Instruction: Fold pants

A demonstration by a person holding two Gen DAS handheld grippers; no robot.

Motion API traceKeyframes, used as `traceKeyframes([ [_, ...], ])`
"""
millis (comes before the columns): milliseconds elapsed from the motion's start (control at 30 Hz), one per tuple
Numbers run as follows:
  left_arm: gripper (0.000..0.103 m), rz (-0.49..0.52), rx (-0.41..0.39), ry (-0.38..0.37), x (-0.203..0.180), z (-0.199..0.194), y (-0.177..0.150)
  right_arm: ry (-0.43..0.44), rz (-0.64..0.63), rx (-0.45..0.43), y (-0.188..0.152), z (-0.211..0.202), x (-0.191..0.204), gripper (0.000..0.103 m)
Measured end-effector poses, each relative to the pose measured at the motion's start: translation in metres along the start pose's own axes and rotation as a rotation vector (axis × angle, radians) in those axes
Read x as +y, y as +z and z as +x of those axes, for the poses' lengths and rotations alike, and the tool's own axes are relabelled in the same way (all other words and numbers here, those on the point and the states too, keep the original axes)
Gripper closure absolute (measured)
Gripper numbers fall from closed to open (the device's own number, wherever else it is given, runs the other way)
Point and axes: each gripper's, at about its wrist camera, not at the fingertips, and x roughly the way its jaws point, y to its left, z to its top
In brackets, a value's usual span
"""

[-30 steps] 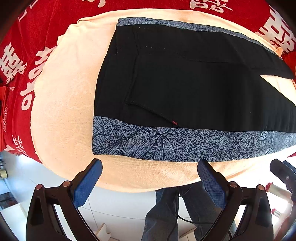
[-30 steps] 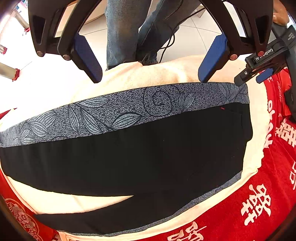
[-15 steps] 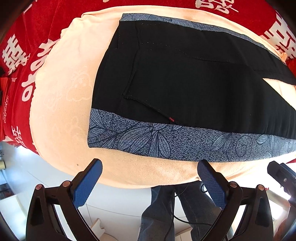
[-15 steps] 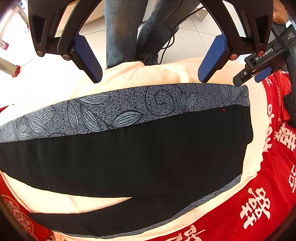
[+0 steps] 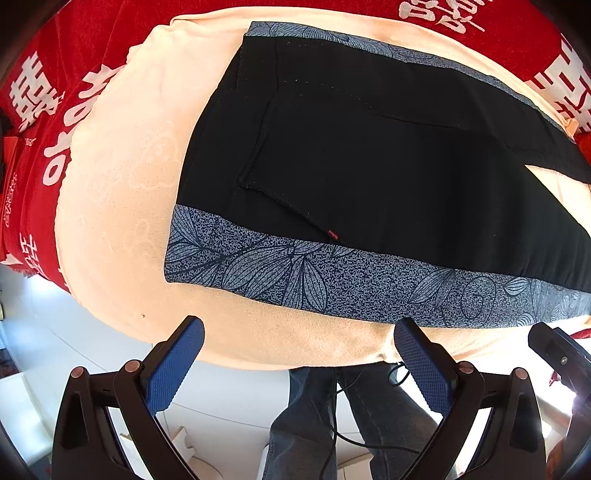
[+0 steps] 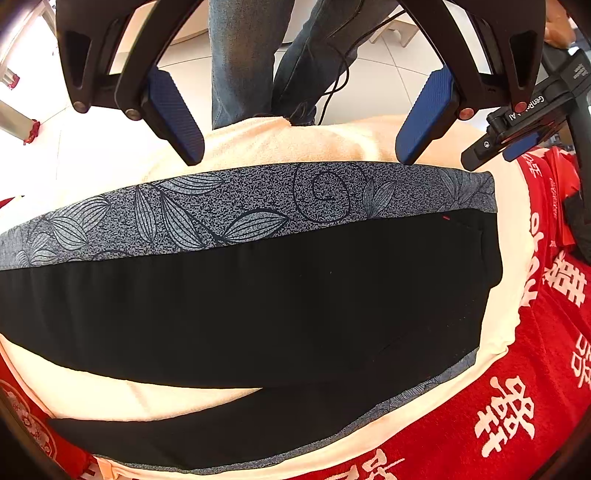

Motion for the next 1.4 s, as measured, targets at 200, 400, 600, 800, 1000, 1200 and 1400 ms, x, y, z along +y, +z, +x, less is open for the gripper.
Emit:
traceKeyframes([
  [200, 0.000, -0.008, 0.006, -0.036, 0.001, 0.000, -0.002, 0.016, -0.007, -0.003, -0.003, 0.001, 0.000, 0.000],
  [400, 0.000, -0.070, -0.005, -0.112, 0.018, 0.003, -0.006, 0.098, 0.015, 0.010, -0.008, 0.006, 0.002, 0.000],
  [600, 0.000, -0.131, -0.026, -0.191, 0.045, 0.013, -0.009, 0.253, 0.038, 0.026, -0.016, 0.020, 0.011, 0.000],
  [800, 0.000, -0.164, -0.028, -0.284, 0.063, 0.027, -0.004, 0.498, 0.128, 0.085, -0.025, 0.057, 0.019, 0.000],
  [1000, 0.000, -0.160, -0.022, -0.380, 0.074, 0.045, -0.007, 0.604, 0.248, 0.141, -0.035, 0.110, 0.016, 0.044],
  [1200, 0.000, -0.174, 0.008, -0.473, 0.071, 0.062, -0.004, 0.755, 0.376, 0.086, -0.025, 0.127, 0.010, 0.067],
  [1400, 0.000, -0.249, 0.046, -0.660, 0.060, 0.063, 0.013, 0.885, 0.322, 0.026, -0.009, 0.078, 0.023, 0.087],
])
